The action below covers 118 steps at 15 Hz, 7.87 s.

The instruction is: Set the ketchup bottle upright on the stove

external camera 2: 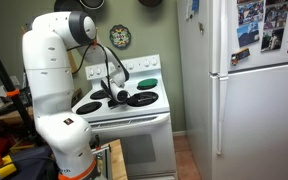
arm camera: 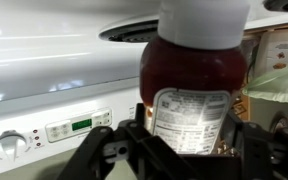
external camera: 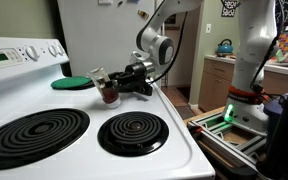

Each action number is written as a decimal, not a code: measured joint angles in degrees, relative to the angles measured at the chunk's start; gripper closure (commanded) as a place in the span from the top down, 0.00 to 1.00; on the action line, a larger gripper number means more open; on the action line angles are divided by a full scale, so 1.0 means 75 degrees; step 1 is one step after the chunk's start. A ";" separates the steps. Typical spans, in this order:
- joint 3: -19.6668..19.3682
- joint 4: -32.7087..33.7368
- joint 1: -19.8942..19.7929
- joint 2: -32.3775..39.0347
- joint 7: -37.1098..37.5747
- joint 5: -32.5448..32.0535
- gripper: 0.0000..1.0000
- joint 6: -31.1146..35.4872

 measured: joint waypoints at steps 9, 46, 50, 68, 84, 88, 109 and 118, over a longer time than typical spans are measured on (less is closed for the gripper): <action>-0.0045 -0.0053 0.0000 -0.0056 0.0001 0.0000 0.45 0.0008; -0.0219 -0.1083 -0.0772 -0.1686 0.0003 0.0933 0.45 -0.1400; -0.0130 -0.1354 -0.0771 -0.1655 0.0003 0.0934 0.45 -0.1406; -0.0012 -0.2233 -0.0796 -0.2619 0.0001 0.1147 0.45 -0.1680; 0.0049 -0.2296 -0.0939 -0.2561 0.0035 0.1614 0.45 -0.1425; 0.0051 -0.2288 -0.0945 -0.2380 0.0072 0.1611 0.45 -0.1426; 0.0051 -0.2125 -0.0945 -0.1587 0.0083 0.0742 1.00 -0.1055; 0.0021 -0.2120 -0.1006 -0.1819 0.0512 0.0338 1.00 -0.0750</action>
